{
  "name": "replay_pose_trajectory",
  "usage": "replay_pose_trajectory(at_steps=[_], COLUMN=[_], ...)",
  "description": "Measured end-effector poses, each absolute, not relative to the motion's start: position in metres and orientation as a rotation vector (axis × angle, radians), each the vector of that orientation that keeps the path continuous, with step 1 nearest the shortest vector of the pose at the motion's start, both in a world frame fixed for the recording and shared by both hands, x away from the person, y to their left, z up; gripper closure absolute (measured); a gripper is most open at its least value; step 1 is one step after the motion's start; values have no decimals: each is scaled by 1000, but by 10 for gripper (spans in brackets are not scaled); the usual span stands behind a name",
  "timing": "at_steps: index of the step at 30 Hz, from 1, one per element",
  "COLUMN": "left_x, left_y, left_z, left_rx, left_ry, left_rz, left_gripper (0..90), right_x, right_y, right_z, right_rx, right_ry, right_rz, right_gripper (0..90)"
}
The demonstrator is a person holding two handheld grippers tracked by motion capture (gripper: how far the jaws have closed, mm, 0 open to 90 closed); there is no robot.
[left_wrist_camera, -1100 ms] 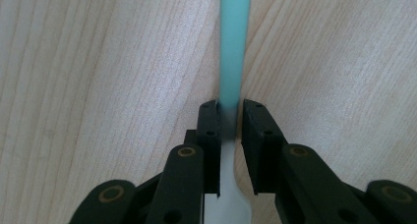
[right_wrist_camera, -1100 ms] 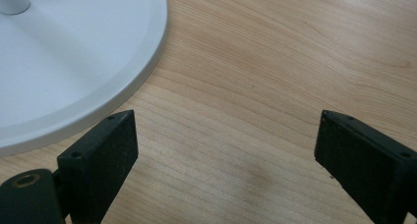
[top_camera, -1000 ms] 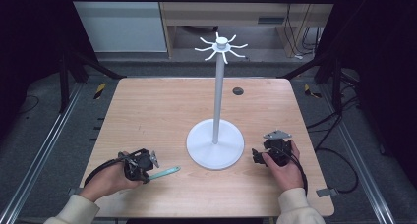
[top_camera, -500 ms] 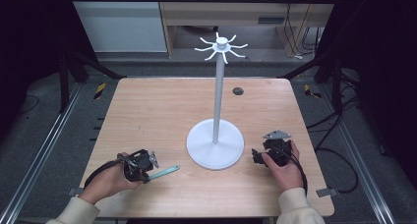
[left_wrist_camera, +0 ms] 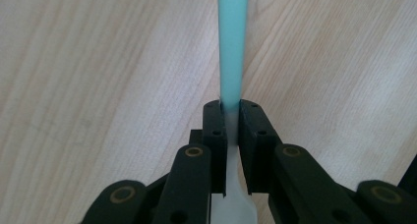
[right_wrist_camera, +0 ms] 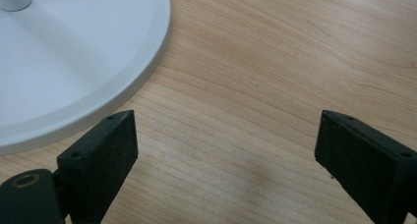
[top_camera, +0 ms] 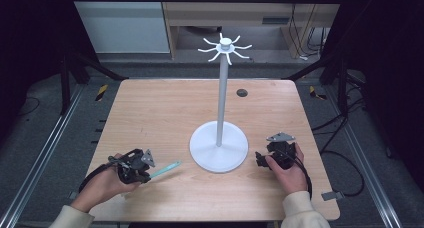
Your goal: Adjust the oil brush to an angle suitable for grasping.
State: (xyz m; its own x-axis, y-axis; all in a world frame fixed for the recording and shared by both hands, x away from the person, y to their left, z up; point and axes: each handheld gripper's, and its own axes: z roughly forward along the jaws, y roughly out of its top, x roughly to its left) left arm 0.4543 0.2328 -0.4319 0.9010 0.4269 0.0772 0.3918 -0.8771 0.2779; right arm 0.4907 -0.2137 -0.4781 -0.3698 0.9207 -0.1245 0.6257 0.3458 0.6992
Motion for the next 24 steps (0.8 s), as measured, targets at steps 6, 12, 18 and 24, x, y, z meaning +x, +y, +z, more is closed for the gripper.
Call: replay_pose_trajectory(at_steps=[6, 12, 18, 24], left_x=[452, 452, 452, 452], left_y=[232, 232, 232, 226], left_z=[-413, -402, -392, -385], left_rx=[2738, 2645, 2545, 2494], left_ry=[616, 648, 675, 658], left_rz=[267, 314, 352, 367], left_gripper=[821, 821, 821, 821], right_x=[491, 492, 491, 492], right_y=[-214, -214, -214, -214], right_z=[-479, -479, -479, -479], right_rx=[1345, 1348, 1348, 1349], right_ry=[2107, 2105, 2105, 2104], right_rz=[759, 760, 763, 764], right_gripper=[96, 96, 96, 96])
